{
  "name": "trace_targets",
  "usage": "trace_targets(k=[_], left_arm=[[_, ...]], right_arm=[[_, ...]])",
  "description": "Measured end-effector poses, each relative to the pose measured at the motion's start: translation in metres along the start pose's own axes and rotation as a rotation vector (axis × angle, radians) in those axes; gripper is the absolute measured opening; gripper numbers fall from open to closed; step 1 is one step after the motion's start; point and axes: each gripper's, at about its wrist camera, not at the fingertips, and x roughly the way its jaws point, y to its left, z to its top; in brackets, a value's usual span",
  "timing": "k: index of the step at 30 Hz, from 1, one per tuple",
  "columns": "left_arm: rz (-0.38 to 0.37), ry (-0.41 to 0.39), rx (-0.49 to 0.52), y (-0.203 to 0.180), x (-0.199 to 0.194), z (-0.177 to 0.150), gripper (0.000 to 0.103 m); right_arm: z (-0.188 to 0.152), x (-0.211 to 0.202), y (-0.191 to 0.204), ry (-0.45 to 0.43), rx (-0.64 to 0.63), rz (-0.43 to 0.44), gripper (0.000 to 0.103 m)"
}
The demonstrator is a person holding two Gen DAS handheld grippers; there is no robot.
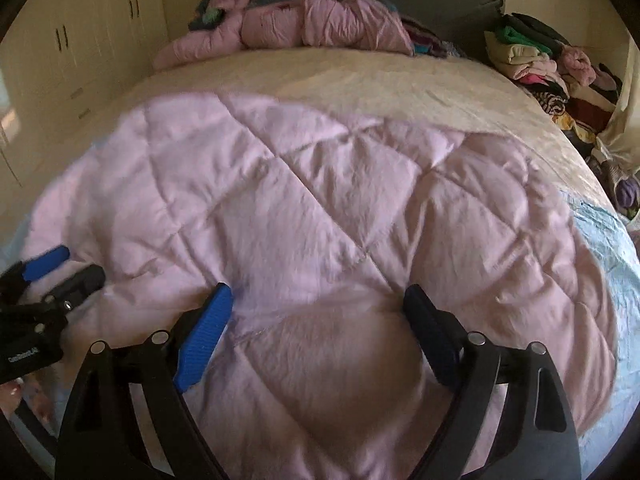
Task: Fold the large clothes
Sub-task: 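Open both tools and release the folded jacket, then move both tools to the edge of the folded pink jacket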
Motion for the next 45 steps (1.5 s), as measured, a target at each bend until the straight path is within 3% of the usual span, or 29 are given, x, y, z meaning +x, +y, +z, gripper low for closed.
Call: trace_targets(k=[4,10,18,23,32,45], left_arm=[[0.022,-0.002,0.019,0.001,-0.018,0.003,0.094],[0.092,-0.047,0.011,0.015,-0.047,0.004,0.094],[0.138,-0.068,-0.025,0.034,-0.071,-0.008,0.094],[0.160,-0.056,-0.051,0.046,-0.079,-0.017,0.094],[0.193,-0.002,-0.084,0.064,-0.078,-0.035,0.094],[0.105,0.080,-0.301,0.106,-0.058,-0.050,0.094]], right_arm=[[-0.009,-0.040,-0.017,-0.075,0.062,0.037,0.095],[-0.023,-0.087,-0.042,-0.125,0.131,0.073,0.098],[-0.060,-0.128,-0.083,-0.140,0.193,0.032,0.099],[-0.079,-0.137,-0.112,-0.128,0.293,0.057,0.099],[-0.103,-0.137,-0.138,-0.105,0.364,0.007,0.099],[-0.129,-0.108,-0.164,-0.020,0.490,0.020,0.099]])
